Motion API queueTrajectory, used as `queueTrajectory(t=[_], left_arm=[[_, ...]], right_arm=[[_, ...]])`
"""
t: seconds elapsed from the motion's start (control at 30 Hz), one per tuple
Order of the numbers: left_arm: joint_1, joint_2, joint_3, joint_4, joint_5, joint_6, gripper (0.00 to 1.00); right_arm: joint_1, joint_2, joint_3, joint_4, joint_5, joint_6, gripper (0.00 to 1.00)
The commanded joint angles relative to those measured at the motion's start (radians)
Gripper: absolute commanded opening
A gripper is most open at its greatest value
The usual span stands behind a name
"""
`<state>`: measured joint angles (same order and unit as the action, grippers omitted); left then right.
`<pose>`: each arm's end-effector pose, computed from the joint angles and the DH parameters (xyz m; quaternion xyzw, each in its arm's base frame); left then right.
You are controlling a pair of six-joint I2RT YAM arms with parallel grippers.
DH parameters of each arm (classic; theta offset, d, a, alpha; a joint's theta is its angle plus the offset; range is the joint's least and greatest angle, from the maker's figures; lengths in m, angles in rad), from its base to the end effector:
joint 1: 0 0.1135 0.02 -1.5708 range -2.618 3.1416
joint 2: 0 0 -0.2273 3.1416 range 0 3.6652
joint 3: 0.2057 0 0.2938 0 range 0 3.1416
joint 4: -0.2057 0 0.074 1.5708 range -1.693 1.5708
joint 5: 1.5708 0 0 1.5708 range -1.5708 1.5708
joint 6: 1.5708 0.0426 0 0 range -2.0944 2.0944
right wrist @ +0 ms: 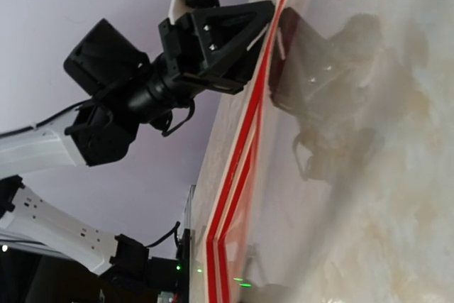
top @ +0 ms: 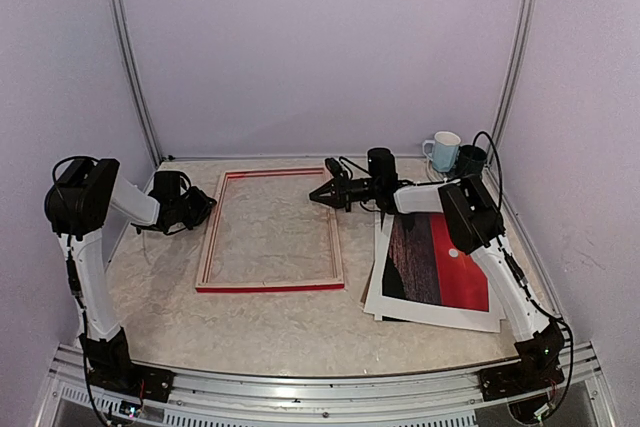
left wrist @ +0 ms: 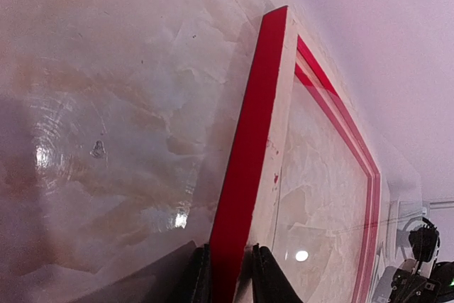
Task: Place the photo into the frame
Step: Place the glass panel on the frame body.
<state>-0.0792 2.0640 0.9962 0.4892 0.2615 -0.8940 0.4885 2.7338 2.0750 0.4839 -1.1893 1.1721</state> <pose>0.4131 -0.0438 0.0277 -0.2885 0.8252 -0.3220 0.3635 0.4948 0.3077 0.0594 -0.1265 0.7186 0.6825 0.0423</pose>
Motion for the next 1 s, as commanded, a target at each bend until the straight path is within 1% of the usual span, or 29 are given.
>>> queueTrajectory(t=[0.0, 0.23, 0.53, 0.83, 0.97], left_arm=[[-0.002, 0.031, -0.027, -0.048, 0.024, -0.006, 0.21], [-0.002, 0.031, -0.028, -0.044, 0.025, -0.009, 0.21], [-0.002, 0.031, -0.026, -0.046, 0.026, -0.01, 0.21], [-0.002, 0.036, -0.024, -0.046, 0.027, -0.013, 0.21], [-0.002, 0.038, -0.024, -0.046, 0.028, -0.016, 0.21]], right_arm=[[0.017, -0.037, -0.025, 0.08, -0.04, 0.0, 0.0], [0.025, -0.037, -0.019, 0.113, -0.068, 0.013, 0.0], [0.04, -0.037, -0.024, 0.258, -0.119, 0.089, 0.0], [0.05, -0.028, -0.016, 0.269, -0.149, 0.1, 0.0], [0.047, -0.023, -0.018, 0.195, -0.124, 0.07, 0.0]])
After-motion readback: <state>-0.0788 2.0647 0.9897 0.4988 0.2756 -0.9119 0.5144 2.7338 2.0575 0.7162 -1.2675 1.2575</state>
